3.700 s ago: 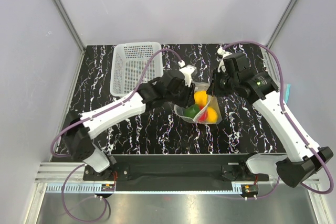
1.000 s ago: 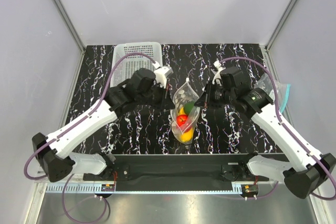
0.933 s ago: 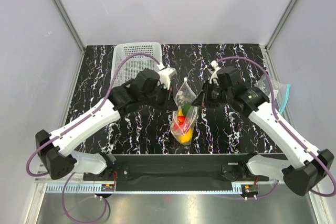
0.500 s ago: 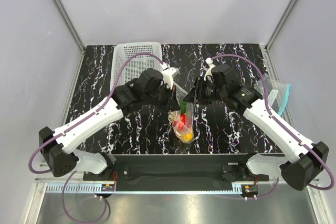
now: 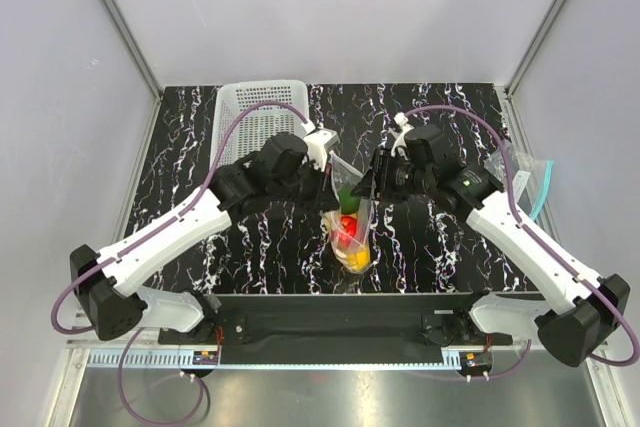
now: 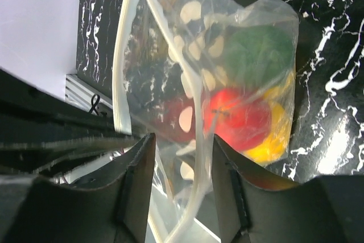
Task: Place the food in the zip-top bag and seal the zipper
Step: Adjust the zipper food storage bag at the center of the board.
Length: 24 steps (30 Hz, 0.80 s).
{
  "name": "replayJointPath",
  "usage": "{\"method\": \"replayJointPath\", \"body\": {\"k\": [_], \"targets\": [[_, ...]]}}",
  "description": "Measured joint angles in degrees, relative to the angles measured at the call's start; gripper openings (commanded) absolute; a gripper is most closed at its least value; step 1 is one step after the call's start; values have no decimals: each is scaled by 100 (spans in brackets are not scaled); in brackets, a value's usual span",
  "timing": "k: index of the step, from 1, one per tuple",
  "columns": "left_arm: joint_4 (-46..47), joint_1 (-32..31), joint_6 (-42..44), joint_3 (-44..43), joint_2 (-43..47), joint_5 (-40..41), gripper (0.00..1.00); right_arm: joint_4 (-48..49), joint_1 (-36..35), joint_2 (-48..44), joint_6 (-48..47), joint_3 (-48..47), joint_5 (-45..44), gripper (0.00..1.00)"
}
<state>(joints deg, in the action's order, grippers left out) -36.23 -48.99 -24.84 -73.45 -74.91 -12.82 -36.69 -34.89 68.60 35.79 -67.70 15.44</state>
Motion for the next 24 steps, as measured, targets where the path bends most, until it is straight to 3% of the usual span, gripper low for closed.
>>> {"method": "replayJointPath", "body": {"k": [1,2,6,16,20,24], "targets": [[-9,2,7,0,11,13,3,-24,0,-57,-4,17,0,47],[-22,20,26,0,26,31,2,-81,0,-131,-17,35,4,34],[-50,149,83,0,52,59,2,-269,-4,-369,-118,48,13,0],[-114,643,599,-136,9,-208,1,-98,-540,-409,85,131,42,0],[-216,634,1073,-481,-164,-326,0,293,-855,-295,278,129,90,48],[-389,636,1451,-566,-197,-328,0,540,-907,-219,247,118,81,61]]}}
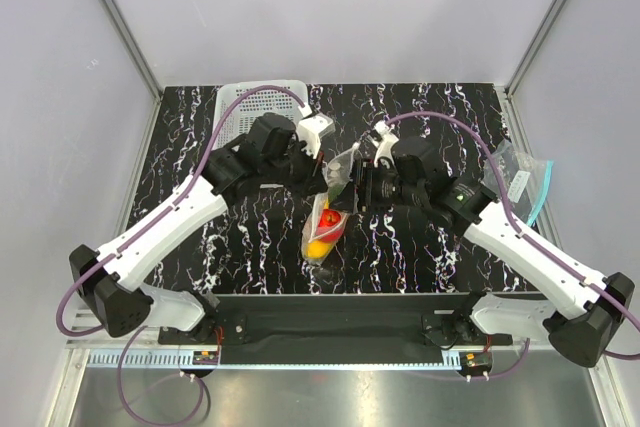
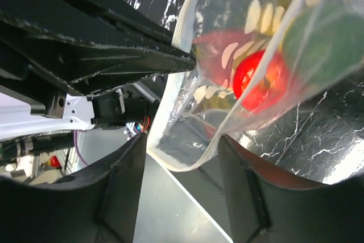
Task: Place the food in the zip-top bag and seal the zipper
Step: Adjust the zipper food storage bag at the center of the board, then zip the zipper food storage bag at the center of the board.
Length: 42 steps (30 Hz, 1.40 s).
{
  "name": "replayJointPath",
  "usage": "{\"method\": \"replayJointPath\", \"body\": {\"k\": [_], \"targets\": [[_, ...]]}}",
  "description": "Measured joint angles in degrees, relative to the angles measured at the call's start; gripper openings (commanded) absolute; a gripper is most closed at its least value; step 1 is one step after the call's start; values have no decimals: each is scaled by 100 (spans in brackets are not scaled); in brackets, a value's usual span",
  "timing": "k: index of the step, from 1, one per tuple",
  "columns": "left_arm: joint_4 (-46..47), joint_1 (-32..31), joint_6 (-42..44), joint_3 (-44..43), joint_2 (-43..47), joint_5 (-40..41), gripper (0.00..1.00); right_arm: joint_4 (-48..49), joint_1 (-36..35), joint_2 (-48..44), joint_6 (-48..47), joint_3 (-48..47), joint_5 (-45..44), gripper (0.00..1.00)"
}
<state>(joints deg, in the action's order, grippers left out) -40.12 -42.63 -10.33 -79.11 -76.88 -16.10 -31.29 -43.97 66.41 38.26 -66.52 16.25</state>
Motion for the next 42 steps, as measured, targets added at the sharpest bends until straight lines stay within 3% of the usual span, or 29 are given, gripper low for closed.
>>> {"method": "replayJointPath", "body": {"k": [12,17,26,31,42], "targets": [[-109,0,857,389,326,481,2,251,2,-179,-761,-13,-568,64],[-85,0,1010,496,444,522,3,243,4,-66,-890,-188,-861,75],[-46,0,1093,568,518,514,3,-243,15,306,-881,-719,-1681,80],[-26,0,1141,584,520,496,3,-511,68,787,-573,-1377,-2199,81],[142,0,1185,743,632,494,6,-435,127,1460,645,-1486,-2573,80]]}}
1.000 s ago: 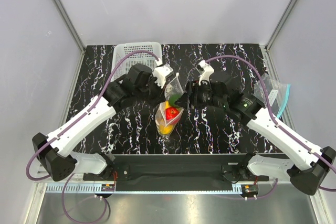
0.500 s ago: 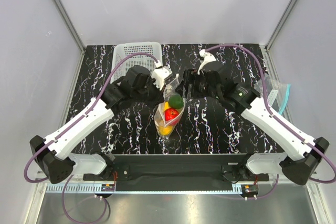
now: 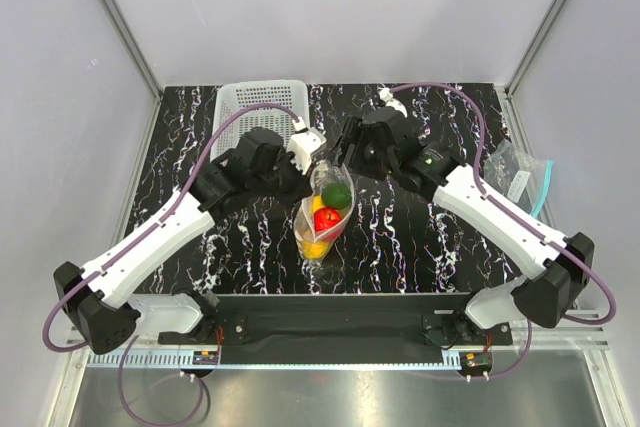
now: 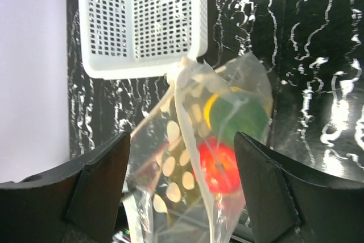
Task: Place the food in the zip-top bag and seal the zipper
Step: Zip the zipper food storage bag at the center of the board.
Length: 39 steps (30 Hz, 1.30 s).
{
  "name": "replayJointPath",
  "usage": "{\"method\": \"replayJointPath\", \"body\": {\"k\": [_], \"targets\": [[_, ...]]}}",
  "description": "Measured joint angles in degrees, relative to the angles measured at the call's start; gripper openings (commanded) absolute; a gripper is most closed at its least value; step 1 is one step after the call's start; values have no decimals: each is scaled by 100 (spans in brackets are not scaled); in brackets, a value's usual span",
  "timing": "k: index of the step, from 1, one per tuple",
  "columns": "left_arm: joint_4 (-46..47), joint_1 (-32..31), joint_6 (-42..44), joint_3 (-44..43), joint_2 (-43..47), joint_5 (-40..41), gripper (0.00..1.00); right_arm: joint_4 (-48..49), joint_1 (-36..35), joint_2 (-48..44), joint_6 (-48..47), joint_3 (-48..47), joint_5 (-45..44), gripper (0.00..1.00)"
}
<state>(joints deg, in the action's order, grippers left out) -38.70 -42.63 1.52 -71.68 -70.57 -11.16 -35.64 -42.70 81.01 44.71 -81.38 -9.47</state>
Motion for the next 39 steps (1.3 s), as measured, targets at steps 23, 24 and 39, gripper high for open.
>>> {"method": "replayJointPath", "body": {"k": [23,24,39], "targets": [[105,-151,63,-85,315,13,80,273,-2,-42,1143,393,-369,0],[103,-173,66,-160,313,28,80,142,-7,-133,1325,393,-531,0],[68,-1093,466,-1878,-859,195,94,-2503,-240,-350,4009,-332,-2232,0]]}}
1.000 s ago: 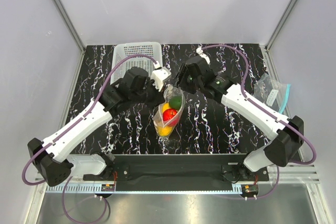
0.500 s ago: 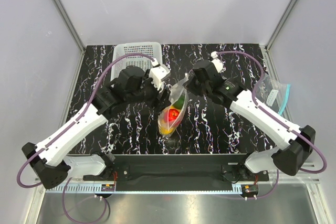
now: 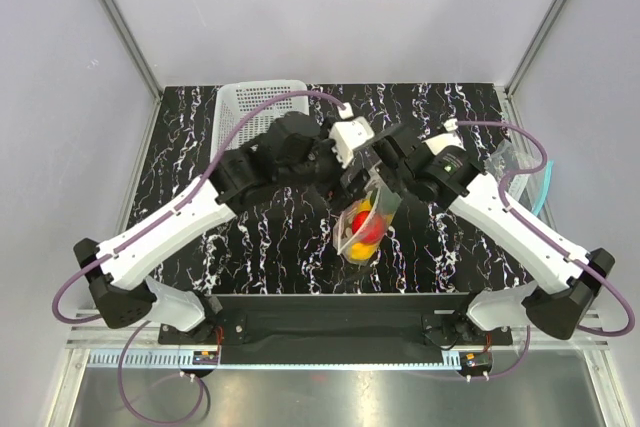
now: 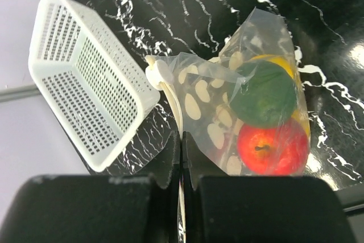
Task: Place the food in the zip-top bag and seal the zipper
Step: Zip the zipper food storage bag at the center of the board.
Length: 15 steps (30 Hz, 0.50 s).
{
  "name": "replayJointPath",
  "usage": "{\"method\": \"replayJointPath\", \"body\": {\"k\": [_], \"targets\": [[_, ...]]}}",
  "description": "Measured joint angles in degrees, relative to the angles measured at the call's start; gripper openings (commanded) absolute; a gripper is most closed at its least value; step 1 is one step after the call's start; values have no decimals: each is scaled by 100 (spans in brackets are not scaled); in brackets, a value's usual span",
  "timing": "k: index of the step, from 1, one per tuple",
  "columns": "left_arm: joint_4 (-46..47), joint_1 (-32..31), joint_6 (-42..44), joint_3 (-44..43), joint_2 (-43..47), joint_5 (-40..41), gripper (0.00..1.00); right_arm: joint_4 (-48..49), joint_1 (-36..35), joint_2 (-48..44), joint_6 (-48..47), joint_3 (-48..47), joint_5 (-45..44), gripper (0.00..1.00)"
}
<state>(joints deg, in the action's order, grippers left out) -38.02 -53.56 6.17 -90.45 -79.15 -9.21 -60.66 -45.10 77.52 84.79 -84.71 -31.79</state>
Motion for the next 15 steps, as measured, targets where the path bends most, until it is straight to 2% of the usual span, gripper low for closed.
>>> {"method": "replayJointPath", "body": {"k": [1,2,15], "targets": [[-4,-96,17,-2,-61,81,94,-35,-2,-37,68,42,-31,0],[-7,-173,31,0,-118,136,99,-83,-2,-96,151,81,-70,0],[1001,-754,-225,584,-122,675,99,-186,39,-651,551,597,-181,0]]}}
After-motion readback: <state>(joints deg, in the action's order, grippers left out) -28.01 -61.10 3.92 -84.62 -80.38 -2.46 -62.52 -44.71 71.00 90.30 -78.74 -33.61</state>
